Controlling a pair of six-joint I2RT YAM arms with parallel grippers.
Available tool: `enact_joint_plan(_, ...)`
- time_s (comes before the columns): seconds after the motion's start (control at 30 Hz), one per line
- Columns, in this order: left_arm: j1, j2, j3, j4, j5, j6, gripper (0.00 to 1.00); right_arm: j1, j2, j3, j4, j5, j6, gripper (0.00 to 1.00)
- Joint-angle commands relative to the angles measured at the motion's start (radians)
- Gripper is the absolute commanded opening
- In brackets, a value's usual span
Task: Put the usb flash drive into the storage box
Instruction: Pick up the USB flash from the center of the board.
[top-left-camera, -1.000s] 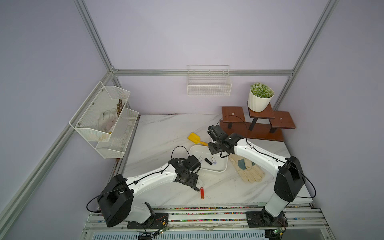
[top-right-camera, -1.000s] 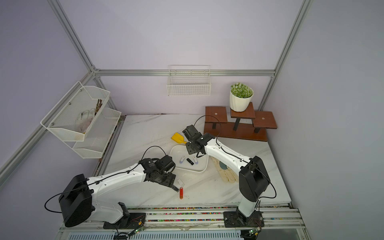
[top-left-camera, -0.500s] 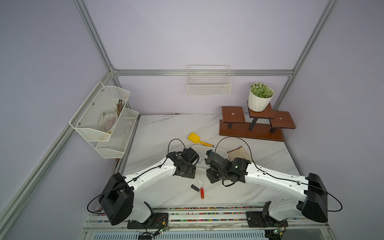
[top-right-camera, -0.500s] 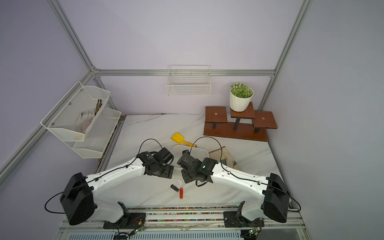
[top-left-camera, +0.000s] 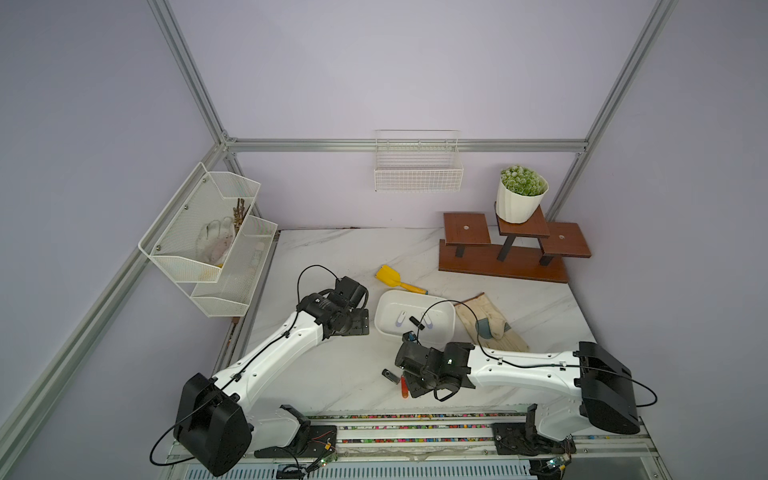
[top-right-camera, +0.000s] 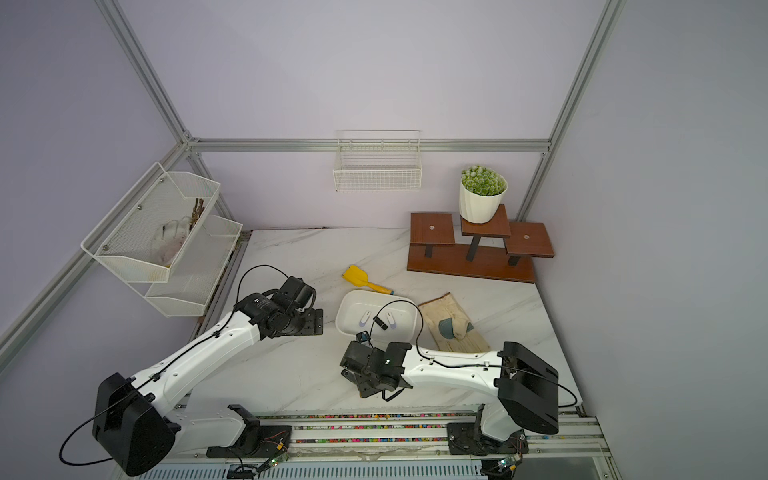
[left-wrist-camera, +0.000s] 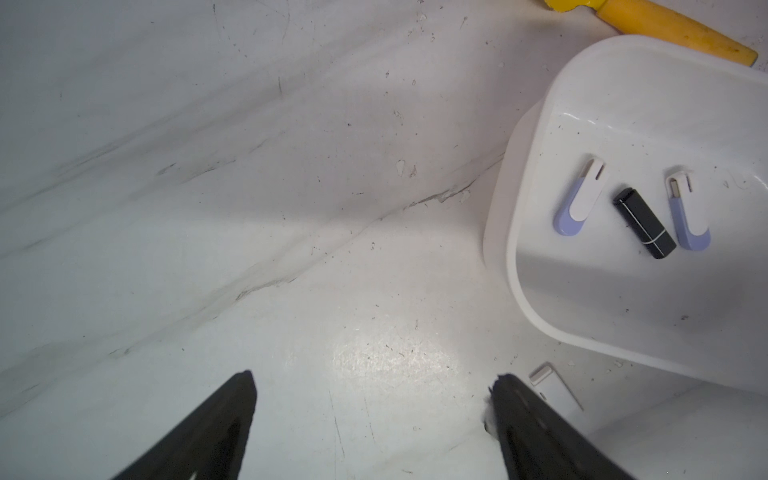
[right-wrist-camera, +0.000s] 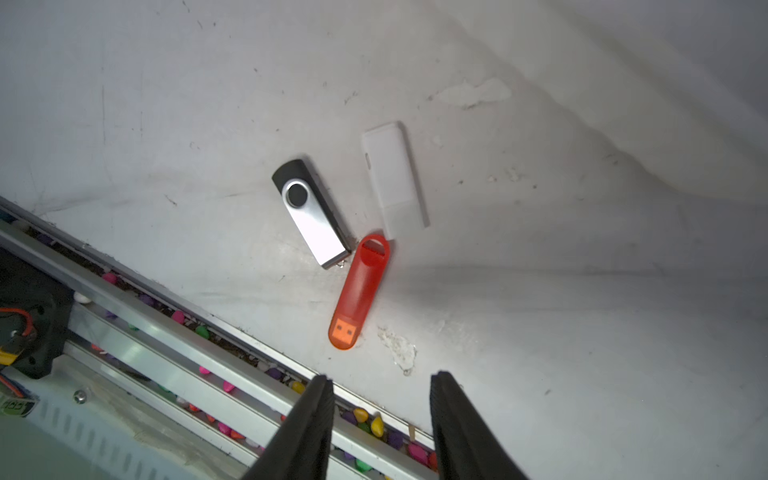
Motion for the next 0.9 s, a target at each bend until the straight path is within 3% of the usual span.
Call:
enact_joint_plan(0.0, 0.023, -0.031, 0.024, -0.019, -0.010, 0.045, 0.93, 0.025, 0.052, 0.038, 0.036, -0.017, 0.043, 0.44)
enact_joint_plan(0.5, 0.037, -0.094, -0.034, -0.007, 0.012, 0.043, 0.93, 0.041, 0.235, 0.148, -0.001, 0.037, 0.043, 0.44)
enact_joint_plan(0.87, 0.037, -0.092, -0.043, -0.004, 0.017, 0.043, 0.94, 0.040, 0.238, 0.160, -0.044, 0.095, 0.057, 0.42)
